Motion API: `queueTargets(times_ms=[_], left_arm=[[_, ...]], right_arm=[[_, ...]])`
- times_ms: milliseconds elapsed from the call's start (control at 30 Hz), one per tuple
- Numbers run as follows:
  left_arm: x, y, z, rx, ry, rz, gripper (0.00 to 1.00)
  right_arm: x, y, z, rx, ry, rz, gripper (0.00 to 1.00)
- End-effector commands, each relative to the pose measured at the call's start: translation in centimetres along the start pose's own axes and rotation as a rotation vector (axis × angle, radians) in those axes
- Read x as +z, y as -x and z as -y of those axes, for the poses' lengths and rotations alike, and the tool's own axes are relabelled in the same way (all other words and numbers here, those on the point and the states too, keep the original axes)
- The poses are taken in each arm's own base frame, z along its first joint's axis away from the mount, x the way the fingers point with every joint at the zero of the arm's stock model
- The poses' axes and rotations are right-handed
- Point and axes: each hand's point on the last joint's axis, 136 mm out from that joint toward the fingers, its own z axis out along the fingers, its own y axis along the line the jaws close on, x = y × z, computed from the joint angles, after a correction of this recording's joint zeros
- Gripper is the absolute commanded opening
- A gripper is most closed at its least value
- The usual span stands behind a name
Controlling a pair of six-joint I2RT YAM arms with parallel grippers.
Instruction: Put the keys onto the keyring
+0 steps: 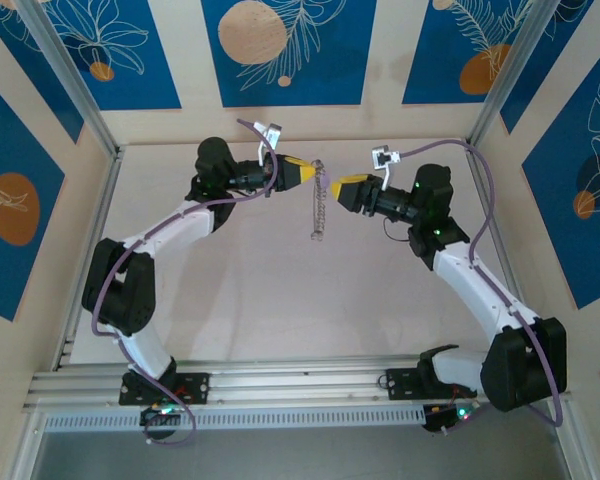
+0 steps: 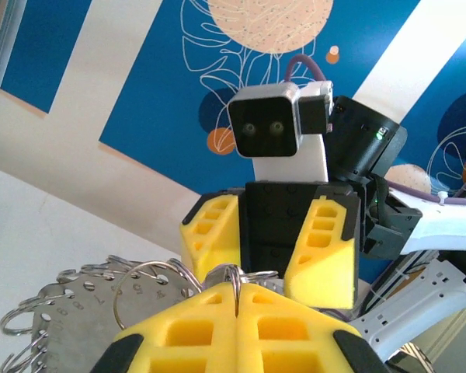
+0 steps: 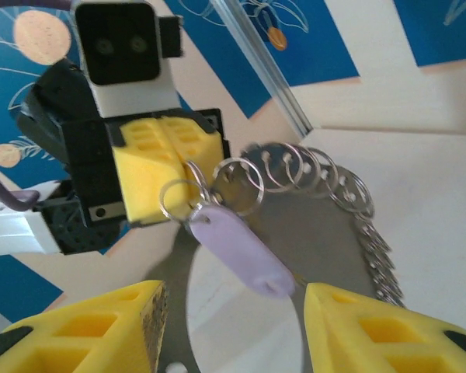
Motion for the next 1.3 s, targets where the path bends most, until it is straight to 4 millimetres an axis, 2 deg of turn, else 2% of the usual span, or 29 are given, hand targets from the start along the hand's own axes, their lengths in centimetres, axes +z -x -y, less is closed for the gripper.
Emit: queueTargets(times_ms=[0,200,667,833,1133,1267], left_arm=[[0.3,0.7,1.4,0.055,-0.058,0.002,0.00],[0.4,0.8,1.3,0.052,-0.064,-0.002,0.00],[0.7,1.6,1.9,0.044,-0.116,0.010,0.00],[0.7,1.9,1.8,0.035,-0.128,0.026,0.00],[0.8,2.4,1.8,0.042,-0.125,0.032,0.00],[0.8,2.5,1.8,0.045,-0.122,0.038,0.00]], right_arm=[[1.0,0.8,-0.9,-0.046,0.067,-0.004,0.51],[1.7,1.2,-0.9,-0.052,0.089,-0.004,0.50],[2.7,0.8,-0.6,-0.033,0.149,-0.023,0.47],[2.6,0.1,-0.7,-0.028,0.156,-0.037,0.35],[2.4,-0.6,-0.8,-0.016,0.163,-0.060,0.02],[2.4,-0.9,-0.7,-0.004,0.168,-0.073,0.00]])
